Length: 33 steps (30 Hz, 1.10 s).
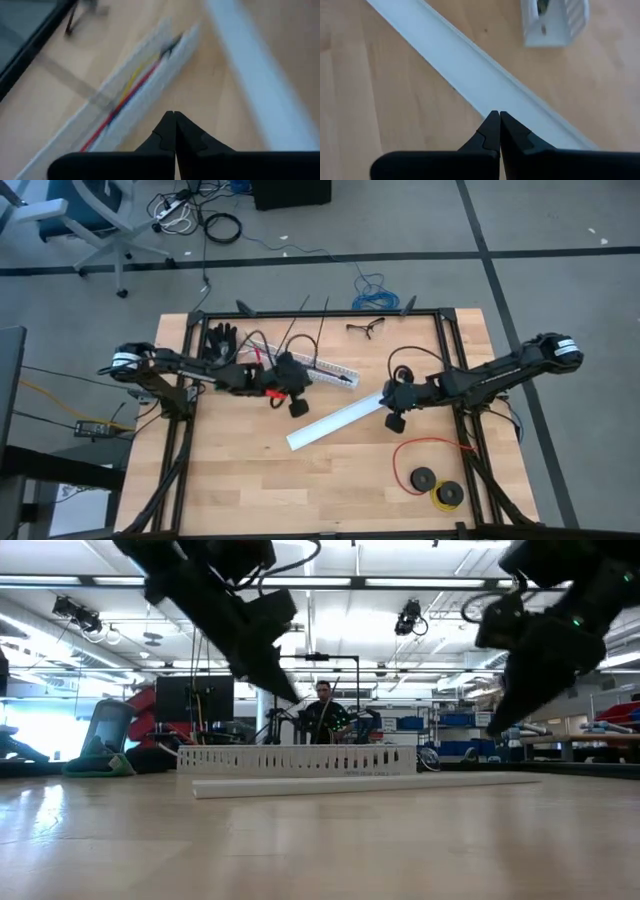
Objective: Ziptie cables
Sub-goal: Close the white cable duct
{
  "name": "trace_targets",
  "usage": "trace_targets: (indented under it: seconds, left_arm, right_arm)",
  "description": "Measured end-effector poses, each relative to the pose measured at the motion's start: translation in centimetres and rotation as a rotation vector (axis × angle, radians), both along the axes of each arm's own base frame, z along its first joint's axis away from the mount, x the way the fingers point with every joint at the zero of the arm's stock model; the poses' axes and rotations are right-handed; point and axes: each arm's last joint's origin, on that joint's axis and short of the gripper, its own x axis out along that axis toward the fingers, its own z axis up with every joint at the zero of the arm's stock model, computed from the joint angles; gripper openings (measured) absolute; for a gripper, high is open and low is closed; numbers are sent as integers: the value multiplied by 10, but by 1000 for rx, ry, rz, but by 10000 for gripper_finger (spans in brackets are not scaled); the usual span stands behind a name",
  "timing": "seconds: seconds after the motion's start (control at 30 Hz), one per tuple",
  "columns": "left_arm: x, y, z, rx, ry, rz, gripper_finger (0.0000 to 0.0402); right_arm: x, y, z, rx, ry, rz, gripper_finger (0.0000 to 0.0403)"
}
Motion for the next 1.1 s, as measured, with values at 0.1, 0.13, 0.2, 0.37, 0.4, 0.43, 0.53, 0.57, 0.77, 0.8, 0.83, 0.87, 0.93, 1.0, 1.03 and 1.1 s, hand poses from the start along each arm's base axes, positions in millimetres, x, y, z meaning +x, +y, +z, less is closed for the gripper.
trace_targets:
  seconds: [0.1, 0.13, 0.2, 0.37, 0.4, 0.43, 0.53, 0.57, 0.77, 0.8, 0.83, 0.87, 0.93, 1.0, 1.03, 1.1]
  left_arm:
    - [-5, -12, 2, -1, 104, 3, 2]
    - [-8, -16, 1, -15, 128, 5, 2]
    - [-11, -24, -1, -40, 160, 16, 2]
    - [-20, -44, -4, -19, 161, 172, 2]
    - [-22, -50, -4, -22, 151, 200, 2]
    - [-24, -54, -4, -28, 140, 223, 2]
    - [-28, -72, -4, -64, 97, 253, 2]
    - [-30, -77, -5, -77, 90, 261, 2]
    - [-45, -114, -7, -165, 14, 312, 2]
    - [-47, -119, -8, -178, 5, 318, 2]
    - [-49, -125, -9, -186, -5, 322, 2]
    - [-51, -129, -10, -198, -11, 325, 2]
    - [-53, -137, -13, -236, -29, 344, 1]
    - [-55, -143, -19, -266, -32, 370, 1]
    - [-55, -147, -20, -289, -42, 375, 1]
    - [-57, -152, -25, -307, -38, 386, 2]
  right_arm:
    - [-7, -1, -8, 57, -28, -11, 0]
    - [-6, -1, -9, 67, -42, -10, 0]
    - [-5, 0, -9, 71, -55, -4, 0]
    - [9, 5, -5, 86, -168, 120, 0]
    - [13, 6, -5, 82, -197, 144, 0]
    - [17, 7, -4, 75, -219, 169, 0]
    - [27, 9, -6, 42, -245, 219, 0]
    - [31, 10, -7, 33, -236, 237, 0]
    - [70, 22, -6, -23, -183, 397, 0]
    - [77, 25, -6, -42, -171, 424, 0]
    - [84, 28, -4, -63, -164, 451, 0]
    - [89, 31, -4, -82, -151, 475, 0]
    - [101, 36, -4, -113, -144, 514, 0]
    - [109, 40, -5, -131, -125, 541, 0]
    - [114, 42, -6, -138, -128, 548, 2]
    - [120, 44, -9, -152, -111, 567, 7]
